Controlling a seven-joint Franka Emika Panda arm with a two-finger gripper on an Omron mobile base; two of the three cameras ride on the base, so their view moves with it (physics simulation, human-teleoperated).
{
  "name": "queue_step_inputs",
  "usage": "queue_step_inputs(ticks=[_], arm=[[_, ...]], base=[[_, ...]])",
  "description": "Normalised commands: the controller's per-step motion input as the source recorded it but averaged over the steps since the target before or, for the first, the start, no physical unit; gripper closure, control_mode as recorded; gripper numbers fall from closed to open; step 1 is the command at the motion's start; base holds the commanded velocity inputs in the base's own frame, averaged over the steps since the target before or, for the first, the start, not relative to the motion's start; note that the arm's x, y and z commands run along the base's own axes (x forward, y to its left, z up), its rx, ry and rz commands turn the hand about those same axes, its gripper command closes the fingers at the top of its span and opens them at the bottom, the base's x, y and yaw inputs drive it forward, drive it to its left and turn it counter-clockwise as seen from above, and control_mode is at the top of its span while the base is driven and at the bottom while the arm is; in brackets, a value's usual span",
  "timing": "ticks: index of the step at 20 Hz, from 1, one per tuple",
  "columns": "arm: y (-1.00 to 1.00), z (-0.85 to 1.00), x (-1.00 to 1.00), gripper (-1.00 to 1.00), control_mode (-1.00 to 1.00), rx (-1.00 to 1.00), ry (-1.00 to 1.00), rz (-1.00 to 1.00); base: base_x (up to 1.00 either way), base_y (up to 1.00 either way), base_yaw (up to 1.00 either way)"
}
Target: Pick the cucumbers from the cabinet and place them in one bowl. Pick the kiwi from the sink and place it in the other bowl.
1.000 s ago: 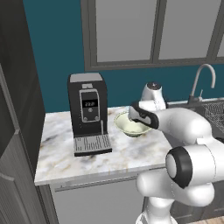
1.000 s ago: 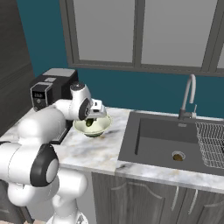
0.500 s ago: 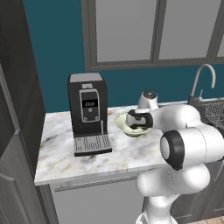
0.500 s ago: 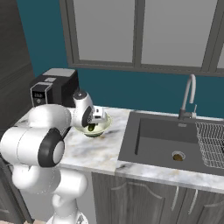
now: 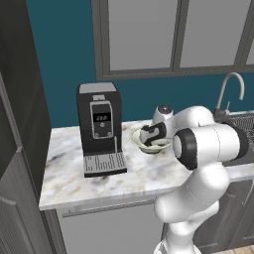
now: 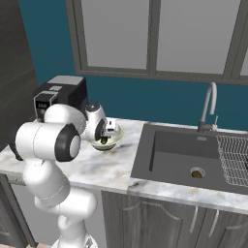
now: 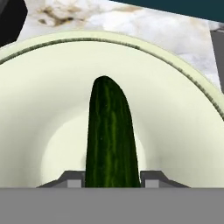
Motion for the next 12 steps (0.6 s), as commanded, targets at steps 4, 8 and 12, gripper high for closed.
queue_step_inputs(ticks=[4,8,12], arm=[[0.00,-0.36,0.15,-1.00,-1.00,0.02,0.02,0.00],[0.00,-0.20,-0.04,-1.00,-1.00,0.01,0.00,-0.01],[0.14,-0.02,-0.15,-1.00,-1.00,0.01,0.01,-0.04]], base=[[0.00,0.00,0.00],[0.00,0.00,0.00],[0.00,0.00,0.00]])
